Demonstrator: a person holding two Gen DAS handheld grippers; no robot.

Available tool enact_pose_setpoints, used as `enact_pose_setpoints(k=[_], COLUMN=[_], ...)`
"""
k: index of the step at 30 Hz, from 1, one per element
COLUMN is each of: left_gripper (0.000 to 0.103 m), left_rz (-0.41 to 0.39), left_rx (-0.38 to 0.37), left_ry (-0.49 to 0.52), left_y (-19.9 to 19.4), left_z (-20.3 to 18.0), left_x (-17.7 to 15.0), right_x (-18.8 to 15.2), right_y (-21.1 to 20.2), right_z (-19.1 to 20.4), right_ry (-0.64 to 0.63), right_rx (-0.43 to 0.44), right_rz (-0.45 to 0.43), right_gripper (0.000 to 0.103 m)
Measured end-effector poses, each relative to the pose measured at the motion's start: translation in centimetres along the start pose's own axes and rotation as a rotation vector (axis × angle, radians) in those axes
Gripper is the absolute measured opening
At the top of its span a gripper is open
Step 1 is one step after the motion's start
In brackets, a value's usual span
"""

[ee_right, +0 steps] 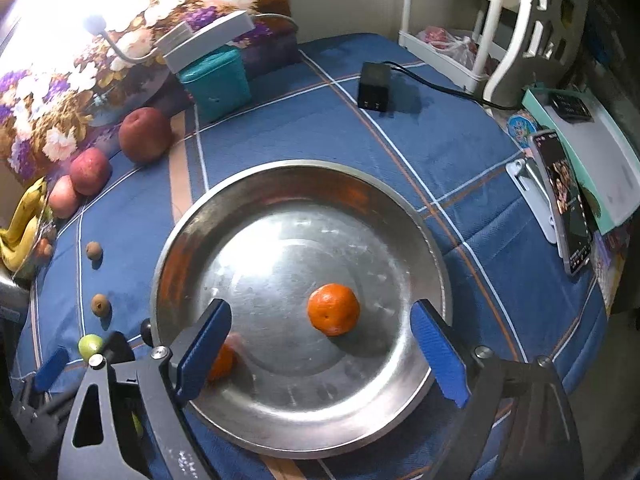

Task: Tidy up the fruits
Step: 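Withdraw both open tools from the plate back toward the fruit row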

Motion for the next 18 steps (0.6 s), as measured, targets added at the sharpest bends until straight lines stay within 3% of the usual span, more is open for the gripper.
enact_pose_setpoints(k=[7, 13, 18], left_gripper=[0.103, 0.103, 0.103], left_rz=[0.001, -0.012, -0.007], left_rx=[0.089, 0.145, 0.252], left_ry=[-0.045, -0.117, -0.144], left_y=[-0.1, -1.2, -2.0], left_z=[3.7, 7.4, 10.2], left_x=[-0.3, -0.8, -1.6], right_x=[-0.4, -1.3, -2.3], right_y=[-1.0, -1.7, -2.0], right_z=[2.9, 5.9, 8.0], right_ry=[-0.066, -0.107, -0.145], right_rx=[0.041, 0.130, 0.177], right_rz=[-0.035, -0.053, -0.044], right_gripper=[0.091, 0.091, 0.091])
Point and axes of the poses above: each gripper's, at about its wrist camera, not at the fingertips, and y roughly the way its jaws point, z to its left, x to its top, the point moved 4 cm from there along y, roughly the way its jaws point, and after that the axes turned 4 degrees about -x, right-handed, at the moved point
